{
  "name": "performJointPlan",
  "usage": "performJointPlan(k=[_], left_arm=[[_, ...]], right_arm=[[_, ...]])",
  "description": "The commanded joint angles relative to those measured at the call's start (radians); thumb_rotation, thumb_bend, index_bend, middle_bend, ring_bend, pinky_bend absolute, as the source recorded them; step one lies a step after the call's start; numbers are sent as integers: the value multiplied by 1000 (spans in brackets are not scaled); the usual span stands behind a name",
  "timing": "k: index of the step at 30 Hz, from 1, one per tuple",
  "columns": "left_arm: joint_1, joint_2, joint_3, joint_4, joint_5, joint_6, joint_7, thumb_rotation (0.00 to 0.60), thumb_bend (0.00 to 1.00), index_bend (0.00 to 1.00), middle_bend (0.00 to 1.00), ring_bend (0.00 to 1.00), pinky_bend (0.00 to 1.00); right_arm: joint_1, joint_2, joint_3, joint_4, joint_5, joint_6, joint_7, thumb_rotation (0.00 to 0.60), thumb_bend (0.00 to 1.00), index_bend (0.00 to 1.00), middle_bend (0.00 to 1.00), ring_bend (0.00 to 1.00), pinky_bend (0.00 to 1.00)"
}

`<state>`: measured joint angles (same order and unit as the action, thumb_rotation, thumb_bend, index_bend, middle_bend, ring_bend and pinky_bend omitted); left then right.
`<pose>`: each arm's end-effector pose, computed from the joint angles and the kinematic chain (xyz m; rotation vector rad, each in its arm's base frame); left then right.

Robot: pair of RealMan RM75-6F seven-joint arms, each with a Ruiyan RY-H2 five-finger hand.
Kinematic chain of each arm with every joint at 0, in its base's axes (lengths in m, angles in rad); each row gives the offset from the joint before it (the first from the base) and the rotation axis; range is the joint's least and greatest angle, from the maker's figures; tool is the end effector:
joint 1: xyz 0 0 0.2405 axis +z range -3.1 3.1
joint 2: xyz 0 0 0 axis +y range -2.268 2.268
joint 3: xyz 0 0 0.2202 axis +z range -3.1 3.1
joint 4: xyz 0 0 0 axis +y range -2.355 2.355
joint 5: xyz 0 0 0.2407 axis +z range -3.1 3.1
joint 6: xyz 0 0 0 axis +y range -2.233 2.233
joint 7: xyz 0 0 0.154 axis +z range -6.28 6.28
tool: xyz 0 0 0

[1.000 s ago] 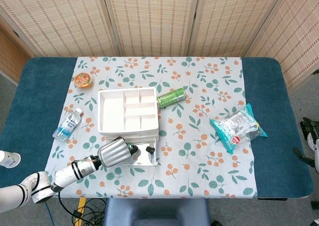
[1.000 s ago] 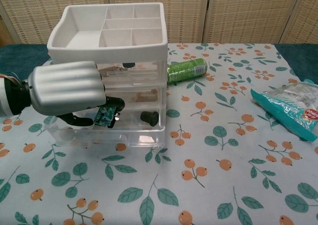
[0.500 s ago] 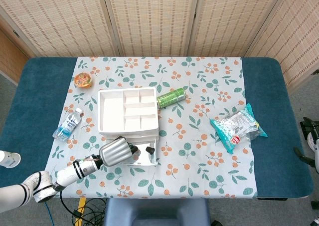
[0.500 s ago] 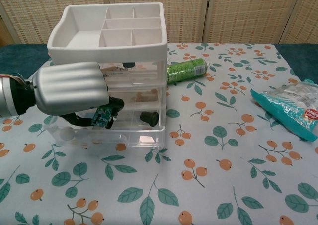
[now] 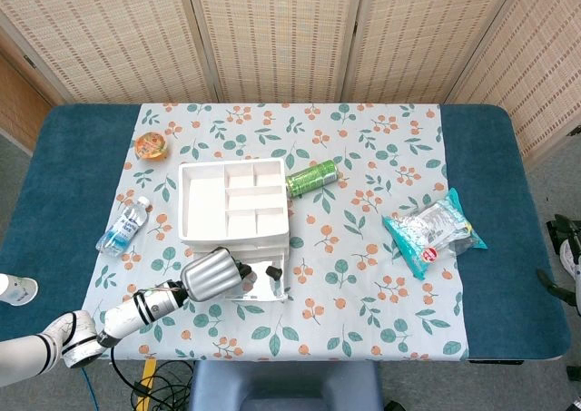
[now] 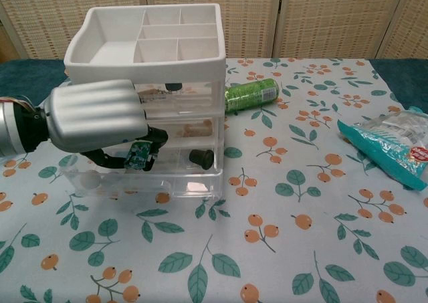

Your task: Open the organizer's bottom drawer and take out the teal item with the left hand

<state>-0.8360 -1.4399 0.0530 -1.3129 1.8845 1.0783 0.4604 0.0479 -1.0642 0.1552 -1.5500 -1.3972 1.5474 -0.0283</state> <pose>-0.1173 0.2973 -0.0431 -2.3223 0.2864 -0.8566 -0.3163 -0.2029 0.1727 1.2176 -0.7304 0.8327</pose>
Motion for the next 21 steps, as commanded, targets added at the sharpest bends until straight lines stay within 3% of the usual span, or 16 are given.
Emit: performJointPlan(k=[1, 21], left_arm=[[2, 1, -1, -5, 0, 8, -4, 600, 239, 533, 950, 984, 1000], [98, 89, -14, -154, -9, 164, 6, 600, 239, 526, 950, 983, 1000]], right_arm=[[0, 0, 0, 0, 0, 0, 0, 600, 205, 117, 291, 287, 247], [5, 5, 1, -5, -10, -1, 2, 600, 205, 117, 292, 287, 247]])
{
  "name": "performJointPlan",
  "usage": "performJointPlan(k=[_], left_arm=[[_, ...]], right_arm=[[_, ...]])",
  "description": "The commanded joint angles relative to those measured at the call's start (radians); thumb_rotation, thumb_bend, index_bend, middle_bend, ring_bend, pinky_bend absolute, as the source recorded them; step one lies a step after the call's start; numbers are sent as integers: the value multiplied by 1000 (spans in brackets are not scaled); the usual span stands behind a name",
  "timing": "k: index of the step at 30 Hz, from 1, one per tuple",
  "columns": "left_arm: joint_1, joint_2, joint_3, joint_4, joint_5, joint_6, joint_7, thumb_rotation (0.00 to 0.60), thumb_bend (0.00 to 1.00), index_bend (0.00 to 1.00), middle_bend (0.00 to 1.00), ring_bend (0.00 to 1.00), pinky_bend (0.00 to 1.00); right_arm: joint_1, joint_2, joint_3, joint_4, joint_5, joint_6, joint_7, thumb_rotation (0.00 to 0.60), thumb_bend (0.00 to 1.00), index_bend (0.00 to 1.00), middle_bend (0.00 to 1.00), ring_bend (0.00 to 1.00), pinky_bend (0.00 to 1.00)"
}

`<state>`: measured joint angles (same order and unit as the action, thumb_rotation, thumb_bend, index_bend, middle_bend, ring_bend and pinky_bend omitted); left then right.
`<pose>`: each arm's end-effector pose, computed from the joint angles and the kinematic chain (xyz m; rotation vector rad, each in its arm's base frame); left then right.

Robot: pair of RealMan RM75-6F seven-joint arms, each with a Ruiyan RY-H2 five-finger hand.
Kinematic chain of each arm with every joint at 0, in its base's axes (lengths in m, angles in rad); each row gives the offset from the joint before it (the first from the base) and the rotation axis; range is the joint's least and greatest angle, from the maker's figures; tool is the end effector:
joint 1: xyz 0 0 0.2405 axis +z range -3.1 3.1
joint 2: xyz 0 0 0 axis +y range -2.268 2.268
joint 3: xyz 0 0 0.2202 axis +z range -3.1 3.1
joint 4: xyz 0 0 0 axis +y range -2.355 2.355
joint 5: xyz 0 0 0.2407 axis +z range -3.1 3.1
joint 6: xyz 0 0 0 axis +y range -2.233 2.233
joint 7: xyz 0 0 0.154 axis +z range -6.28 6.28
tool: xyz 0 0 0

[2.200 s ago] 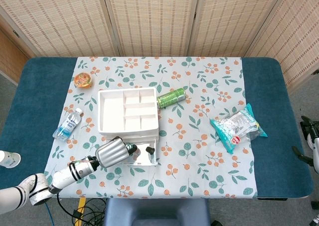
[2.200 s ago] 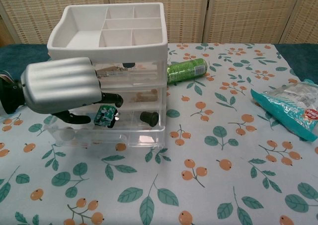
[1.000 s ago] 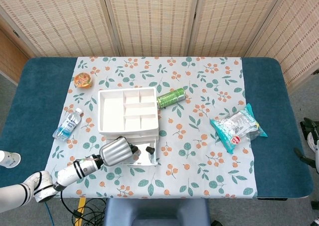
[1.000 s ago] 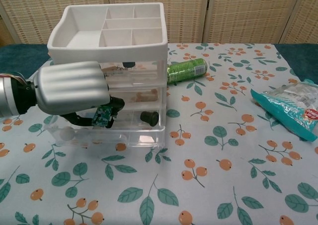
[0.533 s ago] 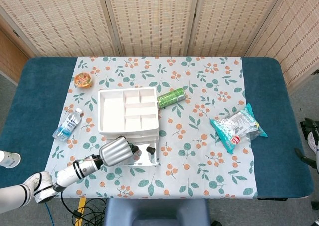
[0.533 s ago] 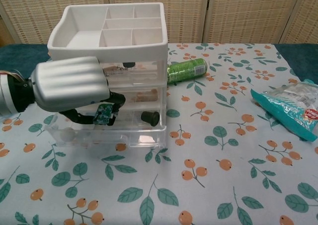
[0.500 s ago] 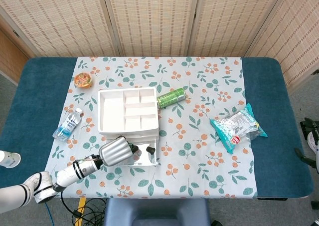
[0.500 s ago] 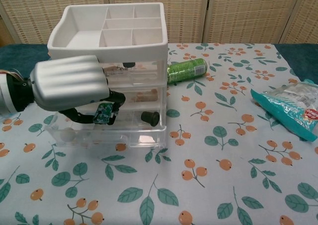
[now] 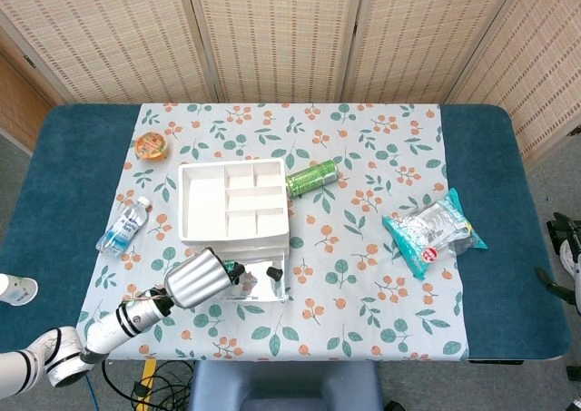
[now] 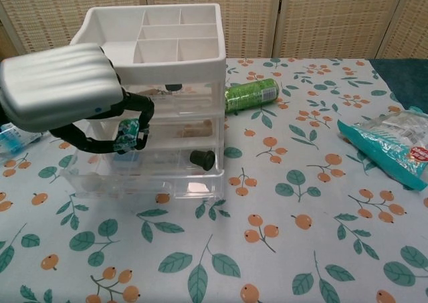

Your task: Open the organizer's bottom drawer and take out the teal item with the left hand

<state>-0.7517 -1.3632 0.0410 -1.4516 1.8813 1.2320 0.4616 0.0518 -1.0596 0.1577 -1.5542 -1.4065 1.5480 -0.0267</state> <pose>-0.1099 0.2753 -0.0101 -2.1967 0.1692 -1.0309 -0.3135 -0.2048 0.1734 1.2261 -0.7231 0.8435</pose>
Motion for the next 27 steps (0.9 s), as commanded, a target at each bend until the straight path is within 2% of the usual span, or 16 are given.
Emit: performJointPlan(k=[1, 13, 27], left_arm=[[19, 16, -3, -21, -10, 13, 7, 600, 239, 526, 950, 983, 1000], [121, 80, -11, -92, -91, 68, 41, 600, 239, 523, 950, 982, 1000], [269, 138, -5, -138, -220, 124, 65, 600, 239, 517, 950, 979, 1000]], right_arm=[[2, 1, -2, -2, -2, -4, 1, 600, 206, 117, 292, 287, 247], [20, -1, -17, 0, -23, -41, 16, 600, 206, 117, 291, 287, 247], [78, -3, -72, 3, -125, -126, 49, 600, 209, 117, 282, 280, 248]])
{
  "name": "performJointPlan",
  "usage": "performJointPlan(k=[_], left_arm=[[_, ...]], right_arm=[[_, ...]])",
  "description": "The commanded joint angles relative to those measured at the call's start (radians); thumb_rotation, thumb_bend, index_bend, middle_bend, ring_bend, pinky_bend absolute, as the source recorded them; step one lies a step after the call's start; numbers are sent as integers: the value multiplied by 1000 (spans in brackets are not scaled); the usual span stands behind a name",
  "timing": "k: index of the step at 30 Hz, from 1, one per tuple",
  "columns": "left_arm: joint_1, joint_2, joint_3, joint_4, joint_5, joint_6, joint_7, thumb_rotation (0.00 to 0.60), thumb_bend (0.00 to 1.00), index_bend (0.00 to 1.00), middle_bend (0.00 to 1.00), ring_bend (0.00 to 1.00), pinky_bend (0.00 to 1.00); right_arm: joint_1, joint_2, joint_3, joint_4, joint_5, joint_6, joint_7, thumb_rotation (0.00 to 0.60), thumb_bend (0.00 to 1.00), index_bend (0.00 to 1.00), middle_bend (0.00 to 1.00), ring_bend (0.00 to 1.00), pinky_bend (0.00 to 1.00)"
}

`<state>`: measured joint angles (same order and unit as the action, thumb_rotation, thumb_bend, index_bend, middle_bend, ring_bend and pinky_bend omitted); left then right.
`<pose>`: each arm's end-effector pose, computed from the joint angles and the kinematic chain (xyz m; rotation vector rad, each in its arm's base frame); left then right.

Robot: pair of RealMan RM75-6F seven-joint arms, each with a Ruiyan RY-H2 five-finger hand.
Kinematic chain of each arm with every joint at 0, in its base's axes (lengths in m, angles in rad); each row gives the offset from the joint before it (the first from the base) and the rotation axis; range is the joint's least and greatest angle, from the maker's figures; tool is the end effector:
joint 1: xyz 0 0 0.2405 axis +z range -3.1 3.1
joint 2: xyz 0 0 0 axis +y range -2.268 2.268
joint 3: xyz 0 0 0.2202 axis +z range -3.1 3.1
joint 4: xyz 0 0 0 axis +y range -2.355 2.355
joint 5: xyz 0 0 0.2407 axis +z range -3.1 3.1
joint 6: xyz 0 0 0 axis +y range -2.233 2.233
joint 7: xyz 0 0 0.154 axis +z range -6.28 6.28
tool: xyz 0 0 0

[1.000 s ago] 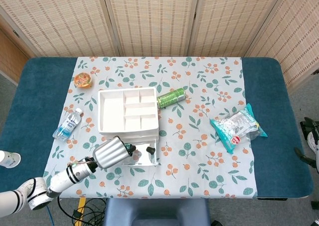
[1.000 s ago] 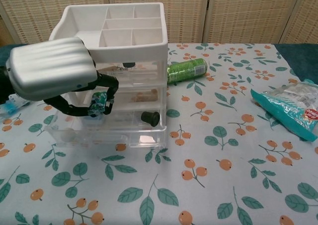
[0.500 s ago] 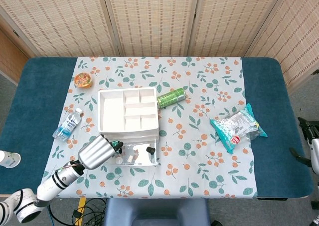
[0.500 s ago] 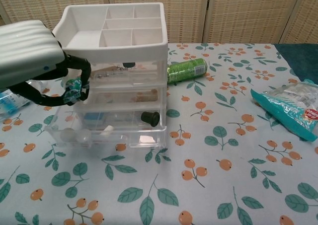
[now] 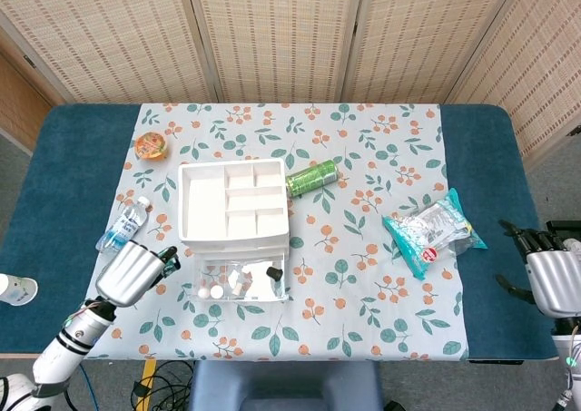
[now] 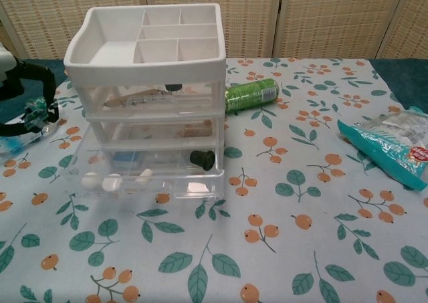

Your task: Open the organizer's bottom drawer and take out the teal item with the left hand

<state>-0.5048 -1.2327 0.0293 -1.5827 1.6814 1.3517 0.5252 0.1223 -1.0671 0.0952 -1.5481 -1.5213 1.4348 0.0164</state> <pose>-0.1779 0.2597 0.0445 -1.9232 -0.1769 -0.8539 -0.2993 -0.2147 0.1381 1.4447 -0.7976 0.8708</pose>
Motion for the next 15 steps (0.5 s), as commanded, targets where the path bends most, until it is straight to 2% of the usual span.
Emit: performJointPlan(k=[1, 15], left_arm=[[30, 9, 9, -8, -28, 5, 2, 600, 239, 516, 950, 979, 1000], [119, -55, 28, 57, -128, -30, -47, 600, 239, 512, 950, 978, 1000]], right_arm=[[11, 10, -13, -7, -15, -20, 8, 600, 211, 117, 278, 269, 248], [22, 38, -32, -29, -43, -23, 2, 600, 215, 117, 271, 246, 248]])
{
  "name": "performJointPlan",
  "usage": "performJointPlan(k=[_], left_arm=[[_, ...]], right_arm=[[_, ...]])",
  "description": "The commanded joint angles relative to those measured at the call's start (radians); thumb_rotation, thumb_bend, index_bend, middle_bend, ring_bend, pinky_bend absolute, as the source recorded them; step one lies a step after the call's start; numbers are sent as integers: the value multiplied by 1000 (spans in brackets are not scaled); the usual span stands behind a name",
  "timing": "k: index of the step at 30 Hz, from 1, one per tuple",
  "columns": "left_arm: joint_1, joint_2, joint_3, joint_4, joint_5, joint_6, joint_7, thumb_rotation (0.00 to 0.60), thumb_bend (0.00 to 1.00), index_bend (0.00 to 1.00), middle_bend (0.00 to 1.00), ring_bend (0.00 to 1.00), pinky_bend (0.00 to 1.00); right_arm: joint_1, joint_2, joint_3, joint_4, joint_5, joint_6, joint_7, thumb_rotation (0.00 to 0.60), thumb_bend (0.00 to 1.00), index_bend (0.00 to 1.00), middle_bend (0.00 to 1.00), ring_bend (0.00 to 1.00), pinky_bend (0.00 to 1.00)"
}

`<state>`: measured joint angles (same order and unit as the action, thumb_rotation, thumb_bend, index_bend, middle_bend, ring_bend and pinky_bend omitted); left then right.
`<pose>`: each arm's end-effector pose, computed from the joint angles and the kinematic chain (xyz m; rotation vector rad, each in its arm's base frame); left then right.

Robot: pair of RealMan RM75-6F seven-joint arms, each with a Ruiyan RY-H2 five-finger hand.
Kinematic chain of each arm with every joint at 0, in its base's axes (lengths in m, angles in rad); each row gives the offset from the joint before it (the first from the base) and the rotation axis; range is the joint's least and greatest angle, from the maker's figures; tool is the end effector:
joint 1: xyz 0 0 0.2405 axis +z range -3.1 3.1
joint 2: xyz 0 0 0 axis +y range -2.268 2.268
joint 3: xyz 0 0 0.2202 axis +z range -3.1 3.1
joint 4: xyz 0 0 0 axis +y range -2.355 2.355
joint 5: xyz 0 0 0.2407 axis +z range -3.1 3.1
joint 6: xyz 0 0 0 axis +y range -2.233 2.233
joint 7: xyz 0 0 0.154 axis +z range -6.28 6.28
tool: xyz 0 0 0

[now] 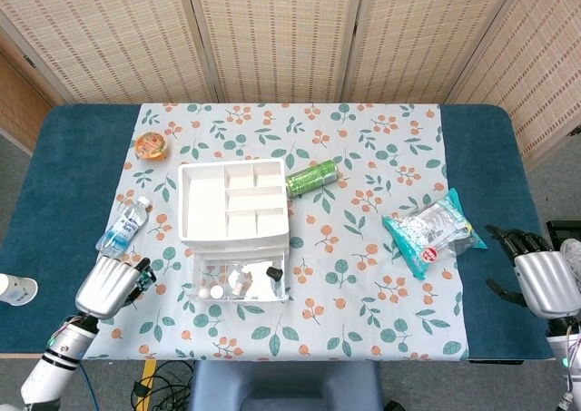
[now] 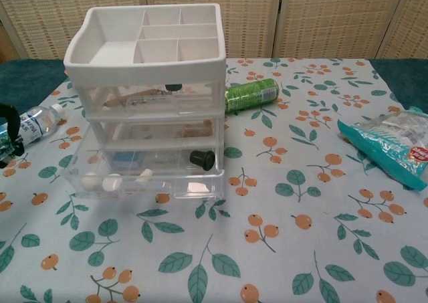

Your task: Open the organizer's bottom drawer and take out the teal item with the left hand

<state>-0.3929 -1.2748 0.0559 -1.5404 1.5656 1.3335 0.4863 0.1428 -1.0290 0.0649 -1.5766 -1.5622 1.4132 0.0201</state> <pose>-0.2281 0.2396 0.0351 -1.8610 -0.4273 -0.7157 -0.2924 -0.2127 0.1359 1.5233 -0.7983 0.8619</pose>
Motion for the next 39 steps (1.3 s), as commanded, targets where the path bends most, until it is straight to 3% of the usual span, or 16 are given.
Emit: performJointPlan(k=[1, 14, 19, 28, 35, 39], left_arm=[[10, -22, 2, 25, -21, -21, -12, 600, 239, 512, 950, 977, 1000], [27, -102, -3, 76, -82, -93, -18, 600, 239, 495, 950, 977, 1000], [31, -114, -6, 63, -106, -115, 3, 600, 239, 334, 950, 972, 1000], [58, -108, -31, 12, -168, -94, 49, 600, 239, 163, 926, 948, 1000], [113, -59, -102, -62, -231, 31, 35, 600, 239, 127, 780, 766, 994], [145, -31, -138, -93, -275, 83, 4, 600, 239, 128, 639, 609, 887]], right_arm=[[2, 0, -4, -1, -3, -3, -2, 600, 215, 117, 271, 246, 248], [4, -10, -15, 15, -2, -6, 3, 600, 215, 117, 271, 246, 248], [4, -18, -16, 29, 7, -10, 10, 600, 215, 117, 271, 246, 248], [8, -34, -18, 56, 18, -20, 23, 600, 216, 117, 271, 246, 248], [5, -36, -18, 64, 24, -15, 29, 600, 225, 117, 271, 246, 248], [-1, -33, -13, 61, 27, 2, 28, 600, 246, 117, 271, 246, 248]])
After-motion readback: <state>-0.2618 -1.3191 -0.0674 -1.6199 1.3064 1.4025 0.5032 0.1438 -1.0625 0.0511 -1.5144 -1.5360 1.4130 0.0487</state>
